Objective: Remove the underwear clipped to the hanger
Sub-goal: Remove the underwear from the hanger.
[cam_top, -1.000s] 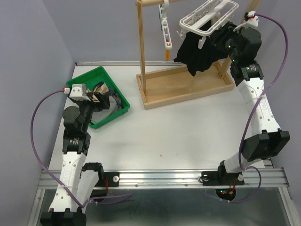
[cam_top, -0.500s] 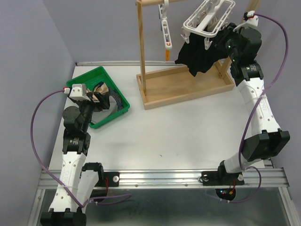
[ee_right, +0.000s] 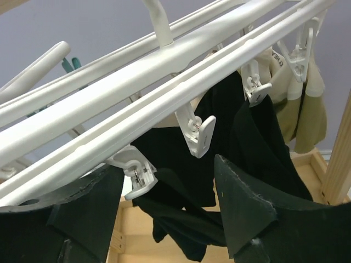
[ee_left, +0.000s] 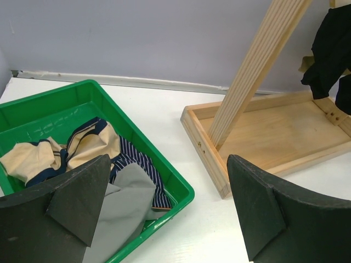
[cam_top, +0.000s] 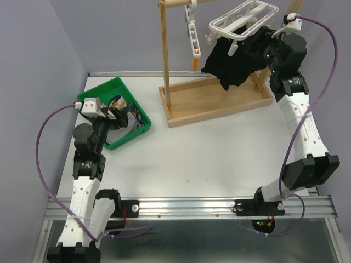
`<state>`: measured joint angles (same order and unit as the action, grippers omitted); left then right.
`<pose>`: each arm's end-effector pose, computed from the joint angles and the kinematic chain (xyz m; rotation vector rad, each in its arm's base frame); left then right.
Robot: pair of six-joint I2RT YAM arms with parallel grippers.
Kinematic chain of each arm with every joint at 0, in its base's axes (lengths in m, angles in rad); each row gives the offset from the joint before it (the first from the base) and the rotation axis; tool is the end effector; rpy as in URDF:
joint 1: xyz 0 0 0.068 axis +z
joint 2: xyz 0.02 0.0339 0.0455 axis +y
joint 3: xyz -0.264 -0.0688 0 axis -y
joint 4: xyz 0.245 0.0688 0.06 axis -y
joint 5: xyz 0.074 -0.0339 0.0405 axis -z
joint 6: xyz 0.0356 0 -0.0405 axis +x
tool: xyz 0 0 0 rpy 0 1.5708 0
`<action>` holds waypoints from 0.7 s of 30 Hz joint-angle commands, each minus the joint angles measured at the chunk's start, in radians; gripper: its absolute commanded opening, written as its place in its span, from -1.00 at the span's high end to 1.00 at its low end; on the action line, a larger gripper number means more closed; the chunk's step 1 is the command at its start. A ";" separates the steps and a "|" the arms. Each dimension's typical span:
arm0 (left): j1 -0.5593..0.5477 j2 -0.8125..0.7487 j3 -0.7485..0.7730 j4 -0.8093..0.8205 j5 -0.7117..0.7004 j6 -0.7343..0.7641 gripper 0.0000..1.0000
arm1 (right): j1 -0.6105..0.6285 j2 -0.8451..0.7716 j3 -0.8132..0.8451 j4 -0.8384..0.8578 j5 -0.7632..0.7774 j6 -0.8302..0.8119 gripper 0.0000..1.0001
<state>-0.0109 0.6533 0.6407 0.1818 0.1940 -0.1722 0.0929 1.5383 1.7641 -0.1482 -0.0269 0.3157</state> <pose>0.1634 -0.0086 0.3492 0.0482 1.4100 -0.2877 0.3444 0.0331 0.4992 0.1454 1.4960 0.3493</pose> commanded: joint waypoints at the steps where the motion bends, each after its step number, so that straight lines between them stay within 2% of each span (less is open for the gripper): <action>1: 0.003 -0.004 -0.006 0.044 0.041 0.013 -0.97 | 0.005 -0.082 -0.043 0.068 -0.022 -0.082 -0.52; 9: 0.003 -0.033 -0.026 0.091 0.148 0.020 -0.97 | 0.001 -0.158 -0.156 0.068 -0.033 -0.168 -0.61; 13: 0.003 -0.060 -0.062 0.197 0.313 0.010 -0.97 | -0.010 -0.219 -0.235 0.064 -0.060 -0.222 -0.71; 18: -0.001 -0.073 -0.105 0.332 0.415 -0.053 -0.96 | -0.050 -0.270 -0.296 0.000 -0.197 -0.377 -0.94; 21: -0.067 -0.067 -0.108 0.386 0.391 -0.072 -0.95 | -0.120 -0.267 -0.285 -0.095 -0.353 -0.441 -1.00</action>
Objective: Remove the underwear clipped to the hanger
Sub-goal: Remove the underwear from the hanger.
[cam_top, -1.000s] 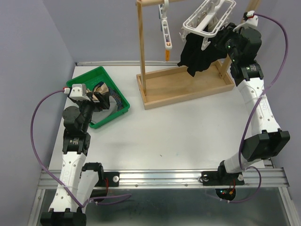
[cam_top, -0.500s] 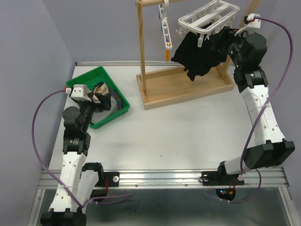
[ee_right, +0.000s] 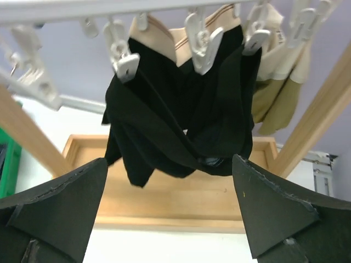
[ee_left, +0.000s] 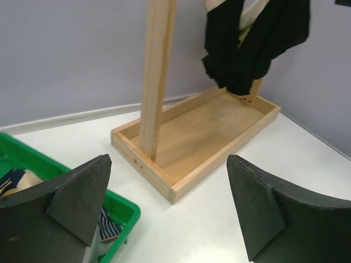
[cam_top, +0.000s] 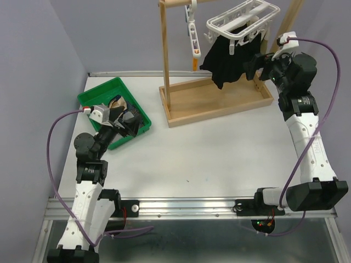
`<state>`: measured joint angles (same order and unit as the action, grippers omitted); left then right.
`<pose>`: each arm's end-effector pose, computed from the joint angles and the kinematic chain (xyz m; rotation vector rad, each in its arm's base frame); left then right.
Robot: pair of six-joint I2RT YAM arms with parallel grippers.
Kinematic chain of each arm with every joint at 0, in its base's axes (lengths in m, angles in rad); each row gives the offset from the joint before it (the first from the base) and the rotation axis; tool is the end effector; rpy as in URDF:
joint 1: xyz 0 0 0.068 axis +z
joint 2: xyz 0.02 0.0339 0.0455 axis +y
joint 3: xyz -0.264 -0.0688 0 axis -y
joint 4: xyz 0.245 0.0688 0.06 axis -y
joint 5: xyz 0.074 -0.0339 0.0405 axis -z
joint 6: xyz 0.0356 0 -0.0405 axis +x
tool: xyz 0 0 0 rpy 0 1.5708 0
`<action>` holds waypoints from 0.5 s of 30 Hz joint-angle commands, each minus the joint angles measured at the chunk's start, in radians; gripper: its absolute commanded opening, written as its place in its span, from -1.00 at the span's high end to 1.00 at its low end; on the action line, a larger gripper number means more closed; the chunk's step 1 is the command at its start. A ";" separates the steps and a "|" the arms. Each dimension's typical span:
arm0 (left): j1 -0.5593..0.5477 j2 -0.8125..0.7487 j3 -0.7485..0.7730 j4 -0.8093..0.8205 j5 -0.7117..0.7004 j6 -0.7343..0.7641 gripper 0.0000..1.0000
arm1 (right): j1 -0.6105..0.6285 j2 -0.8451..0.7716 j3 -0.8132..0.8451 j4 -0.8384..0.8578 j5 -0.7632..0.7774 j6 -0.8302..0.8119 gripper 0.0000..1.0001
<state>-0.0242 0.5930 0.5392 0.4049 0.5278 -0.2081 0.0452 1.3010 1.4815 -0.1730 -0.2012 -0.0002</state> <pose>0.1468 -0.0215 0.3438 0.3519 1.2374 -0.5210 0.2881 0.0202 0.4718 -0.1938 1.5546 0.1926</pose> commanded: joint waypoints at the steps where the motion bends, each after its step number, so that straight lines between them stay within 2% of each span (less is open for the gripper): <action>1: -0.077 -0.004 -0.002 0.164 0.037 -0.034 -0.95 | -0.102 -0.020 0.006 -0.094 -0.231 -0.127 -1.00; 2: -0.107 0.002 0.004 0.166 0.017 -0.034 -0.95 | -0.137 0.015 0.040 -0.127 -0.371 -0.132 -1.00; 3: -0.179 0.014 0.017 0.170 -0.009 -0.031 -0.94 | -0.212 0.047 0.071 -0.167 -0.445 -0.132 -1.00; 5: -0.284 0.043 0.034 0.173 -0.109 0.007 -0.93 | -0.276 0.134 0.165 -0.307 -0.583 -0.162 -1.00; 6: -0.336 0.056 0.053 0.175 -0.150 0.030 -0.93 | -0.287 0.151 0.189 -0.359 -0.607 -0.199 -1.00; 7: -0.452 0.068 0.062 0.183 -0.235 0.048 -0.93 | -0.289 0.156 0.197 -0.435 -0.622 -0.245 -1.00; 9: -0.560 0.118 0.082 0.205 -0.314 0.106 -0.92 | -0.289 0.132 0.140 -0.454 -0.650 -0.346 -1.00; 10: -0.648 0.142 0.100 0.248 -0.371 0.125 -0.92 | -0.291 0.091 0.107 -0.457 -0.677 -0.389 -1.00; 12: -0.741 0.230 0.135 0.340 -0.435 0.180 -0.91 | -0.291 0.043 0.022 -0.464 -0.696 -0.403 -1.00; 13: -0.826 0.267 0.157 0.366 -0.454 0.203 -0.91 | -0.291 0.031 -0.012 -0.464 -0.728 -0.412 -1.00; 14: -0.865 0.356 0.212 0.409 -0.468 0.261 -0.91 | -0.291 0.018 -0.079 -0.465 -0.737 -0.425 -1.00; 15: -0.896 0.404 0.247 0.410 -0.482 0.262 -0.91 | -0.291 0.006 -0.079 -0.465 -0.741 -0.429 -1.00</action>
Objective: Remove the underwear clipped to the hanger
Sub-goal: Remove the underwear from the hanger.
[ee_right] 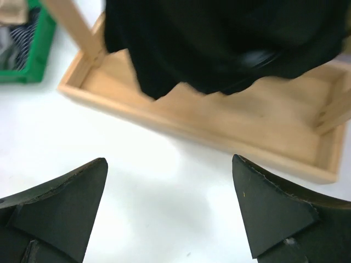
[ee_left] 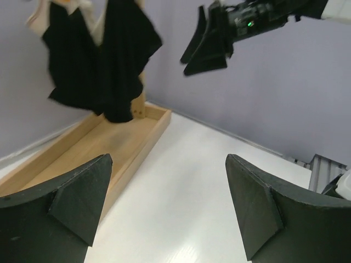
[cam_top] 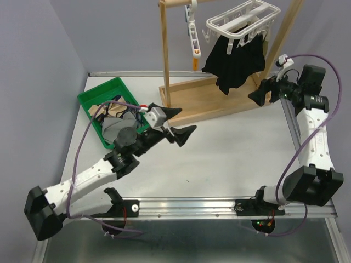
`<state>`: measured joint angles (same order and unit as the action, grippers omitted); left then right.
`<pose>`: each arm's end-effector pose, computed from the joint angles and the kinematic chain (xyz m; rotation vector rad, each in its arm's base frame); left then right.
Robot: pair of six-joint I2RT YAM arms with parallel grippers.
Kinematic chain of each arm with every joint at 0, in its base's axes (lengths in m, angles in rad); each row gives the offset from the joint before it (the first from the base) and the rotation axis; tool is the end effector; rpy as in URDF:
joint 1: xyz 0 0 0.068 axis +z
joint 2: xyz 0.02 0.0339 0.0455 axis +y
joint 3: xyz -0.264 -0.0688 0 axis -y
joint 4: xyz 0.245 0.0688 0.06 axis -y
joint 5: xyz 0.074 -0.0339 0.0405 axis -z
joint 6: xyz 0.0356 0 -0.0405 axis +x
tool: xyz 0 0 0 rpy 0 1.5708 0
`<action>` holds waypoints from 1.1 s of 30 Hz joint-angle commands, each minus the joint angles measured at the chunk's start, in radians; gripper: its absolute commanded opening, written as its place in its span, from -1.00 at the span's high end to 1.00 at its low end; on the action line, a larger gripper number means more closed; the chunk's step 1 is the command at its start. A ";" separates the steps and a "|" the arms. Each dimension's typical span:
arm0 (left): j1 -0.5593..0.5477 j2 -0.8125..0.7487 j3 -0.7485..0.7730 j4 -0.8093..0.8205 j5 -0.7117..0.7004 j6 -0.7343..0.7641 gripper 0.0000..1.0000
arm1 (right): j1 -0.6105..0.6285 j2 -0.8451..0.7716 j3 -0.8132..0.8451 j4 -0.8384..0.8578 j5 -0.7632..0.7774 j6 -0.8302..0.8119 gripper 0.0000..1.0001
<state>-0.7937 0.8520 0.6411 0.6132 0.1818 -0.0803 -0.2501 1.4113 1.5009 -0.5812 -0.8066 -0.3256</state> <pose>0.1347 -0.1461 0.3623 0.5783 1.0746 -0.8736 0.3006 -0.0503 0.4093 -0.5477 1.8495 0.4469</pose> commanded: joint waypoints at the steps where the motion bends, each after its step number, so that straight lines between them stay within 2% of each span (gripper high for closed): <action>1: -0.159 0.192 0.179 0.235 -0.139 0.189 -0.91 | 0.005 -0.116 -0.163 -0.054 -0.143 -0.113 -1.00; 5: -0.216 0.446 0.374 0.333 -0.127 0.315 -0.91 | 0.005 -0.155 -0.297 -0.048 -0.200 -0.176 -1.00; 10: -0.216 0.646 0.546 0.485 -0.090 0.428 -0.94 | 0.005 -0.212 -0.406 0.013 -0.168 -0.207 -1.00; 17: -0.211 0.927 0.856 0.513 -0.108 0.554 -0.98 | 0.009 -0.212 -0.462 0.034 -0.194 -0.214 -1.00; 21: -0.184 1.070 1.043 0.488 -0.093 0.557 -0.97 | 0.040 -0.219 -0.476 0.034 -0.175 -0.207 -1.00; 33: -0.113 1.282 1.379 0.416 -0.102 0.524 -0.96 | 0.097 -0.241 -0.475 0.035 -0.123 -0.202 -1.00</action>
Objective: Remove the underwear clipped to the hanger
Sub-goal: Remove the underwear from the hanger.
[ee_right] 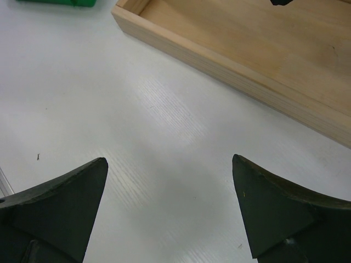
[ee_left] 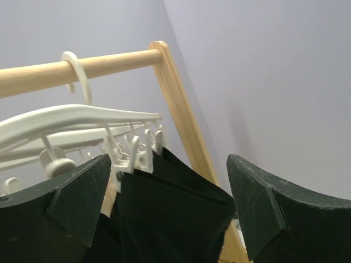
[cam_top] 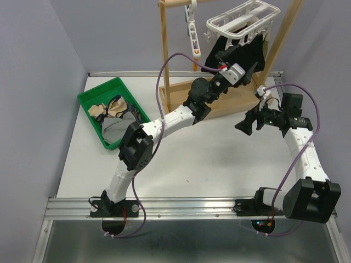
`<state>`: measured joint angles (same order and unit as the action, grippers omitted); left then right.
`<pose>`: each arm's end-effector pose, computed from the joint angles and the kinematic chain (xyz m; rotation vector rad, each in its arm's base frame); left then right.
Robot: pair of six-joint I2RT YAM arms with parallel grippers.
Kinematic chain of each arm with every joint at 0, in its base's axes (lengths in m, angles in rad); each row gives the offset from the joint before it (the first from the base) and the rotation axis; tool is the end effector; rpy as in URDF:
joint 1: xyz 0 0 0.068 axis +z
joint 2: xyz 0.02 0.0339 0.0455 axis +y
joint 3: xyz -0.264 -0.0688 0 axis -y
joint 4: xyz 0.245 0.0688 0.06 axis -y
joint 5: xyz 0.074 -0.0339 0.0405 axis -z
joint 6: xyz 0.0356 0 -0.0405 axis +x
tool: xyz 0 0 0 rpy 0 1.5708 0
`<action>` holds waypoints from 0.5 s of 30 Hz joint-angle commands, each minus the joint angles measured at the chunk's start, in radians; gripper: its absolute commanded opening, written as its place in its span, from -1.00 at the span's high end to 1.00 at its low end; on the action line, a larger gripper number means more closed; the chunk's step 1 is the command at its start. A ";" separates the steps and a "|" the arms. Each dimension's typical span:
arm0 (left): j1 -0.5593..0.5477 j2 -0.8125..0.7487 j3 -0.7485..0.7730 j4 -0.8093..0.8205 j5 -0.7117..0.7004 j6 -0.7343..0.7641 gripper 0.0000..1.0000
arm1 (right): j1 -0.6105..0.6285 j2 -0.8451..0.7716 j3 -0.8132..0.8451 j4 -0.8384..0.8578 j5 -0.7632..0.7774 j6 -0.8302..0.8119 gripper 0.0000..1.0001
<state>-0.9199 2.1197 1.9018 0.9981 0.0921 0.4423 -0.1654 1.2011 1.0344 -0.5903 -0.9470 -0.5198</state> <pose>0.2929 -0.3900 0.4213 0.5712 0.5648 -0.4884 0.2465 -0.0118 0.3131 -0.7875 1.8915 0.6759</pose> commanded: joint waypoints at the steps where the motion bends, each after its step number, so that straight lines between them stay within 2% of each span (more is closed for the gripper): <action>1: 0.018 0.026 0.156 0.018 -0.014 -0.002 -0.96 | 0.013 -0.031 -0.007 0.044 0.020 -0.009 -1.00; 7: 0.035 0.114 0.314 -0.047 -0.051 -0.007 -0.90 | 0.024 -0.034 -0.002 0.043 0.033 -0.011 -1.00; 15: 0.058 0.167 0.390 -0.082 -0.063 -0.033 -0.78 | 0.032 -0.032 0.001 0.044 0.042 -0.009 -1.00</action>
<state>-0.8757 2.2917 2.2150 0.8890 0.0471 0.4240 -0.1425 1.1950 1.0344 -0.5900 -0.9119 -0.5198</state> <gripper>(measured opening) 0.905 0.999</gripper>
